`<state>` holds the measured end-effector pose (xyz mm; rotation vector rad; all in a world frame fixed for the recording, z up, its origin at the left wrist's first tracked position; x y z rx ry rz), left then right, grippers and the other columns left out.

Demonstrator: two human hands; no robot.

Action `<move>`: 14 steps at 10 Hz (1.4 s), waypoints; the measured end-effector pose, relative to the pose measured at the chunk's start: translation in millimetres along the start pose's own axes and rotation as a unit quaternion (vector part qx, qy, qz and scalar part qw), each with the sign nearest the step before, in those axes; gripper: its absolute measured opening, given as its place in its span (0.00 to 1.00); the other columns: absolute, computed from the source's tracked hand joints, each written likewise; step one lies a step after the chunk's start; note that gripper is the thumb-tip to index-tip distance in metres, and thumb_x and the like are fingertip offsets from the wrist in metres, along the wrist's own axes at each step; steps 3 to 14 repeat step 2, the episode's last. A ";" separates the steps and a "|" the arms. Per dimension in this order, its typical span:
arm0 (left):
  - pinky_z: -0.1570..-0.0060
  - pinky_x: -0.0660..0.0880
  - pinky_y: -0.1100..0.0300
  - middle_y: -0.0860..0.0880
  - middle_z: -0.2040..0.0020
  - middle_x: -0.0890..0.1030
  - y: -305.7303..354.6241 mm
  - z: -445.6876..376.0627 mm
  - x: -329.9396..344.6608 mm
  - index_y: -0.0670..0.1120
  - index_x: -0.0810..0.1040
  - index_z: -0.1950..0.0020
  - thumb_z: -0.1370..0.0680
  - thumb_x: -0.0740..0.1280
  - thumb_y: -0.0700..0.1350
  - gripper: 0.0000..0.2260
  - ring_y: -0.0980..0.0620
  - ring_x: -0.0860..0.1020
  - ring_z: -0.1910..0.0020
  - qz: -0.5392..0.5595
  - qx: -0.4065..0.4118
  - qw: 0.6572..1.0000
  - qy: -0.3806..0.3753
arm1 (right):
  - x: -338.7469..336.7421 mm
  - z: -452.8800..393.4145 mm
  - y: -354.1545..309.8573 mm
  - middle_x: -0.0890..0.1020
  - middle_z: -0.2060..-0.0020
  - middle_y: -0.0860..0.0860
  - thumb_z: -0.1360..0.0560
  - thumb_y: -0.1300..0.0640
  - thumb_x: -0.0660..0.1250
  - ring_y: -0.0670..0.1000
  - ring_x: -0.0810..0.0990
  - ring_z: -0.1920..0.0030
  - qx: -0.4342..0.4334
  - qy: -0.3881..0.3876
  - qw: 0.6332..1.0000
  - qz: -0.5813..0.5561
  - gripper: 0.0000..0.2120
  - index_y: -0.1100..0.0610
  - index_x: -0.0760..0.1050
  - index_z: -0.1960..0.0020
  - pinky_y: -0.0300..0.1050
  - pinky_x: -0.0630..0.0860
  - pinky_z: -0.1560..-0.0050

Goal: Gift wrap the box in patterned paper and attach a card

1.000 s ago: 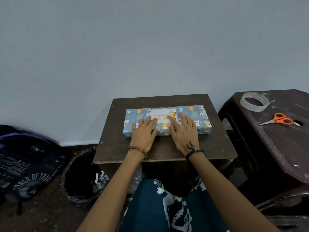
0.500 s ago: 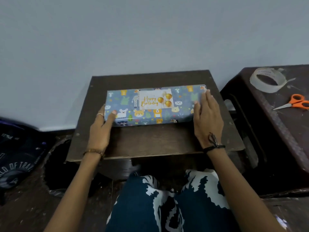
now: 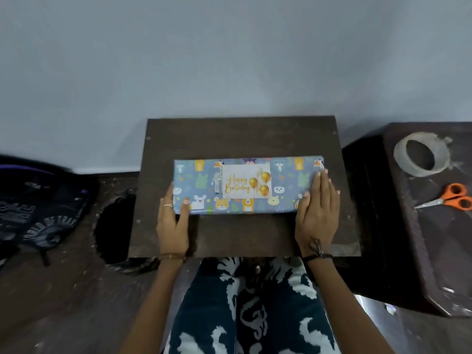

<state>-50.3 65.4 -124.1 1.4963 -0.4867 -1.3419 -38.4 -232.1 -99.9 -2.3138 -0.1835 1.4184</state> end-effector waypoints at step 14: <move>0.27 0.54 0.46 0.43 0.25 0.59 40.7 -4.3 -17.6 0.43 0.53 0.24 0.20 0.57 0.55 0.29 0.44 0.57 0.26 -0.246 -0.023 0.956 -0.156 | -15.1 -17.6 -12.8 0.53 0.25 0.57 0.19 0.52 0.45 0.57 0.53 0.25 0.043 -0.348 0.934 0.066 0.25 0.61 0.50 0.25 0.58 0.52 0.27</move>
Point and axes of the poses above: each hand's wrist, its own z-axis away from the middle knuckle, its own x-axis out of the palm, y = z × x, the point moved 6 cm from there along -z, towards the middle knuckle
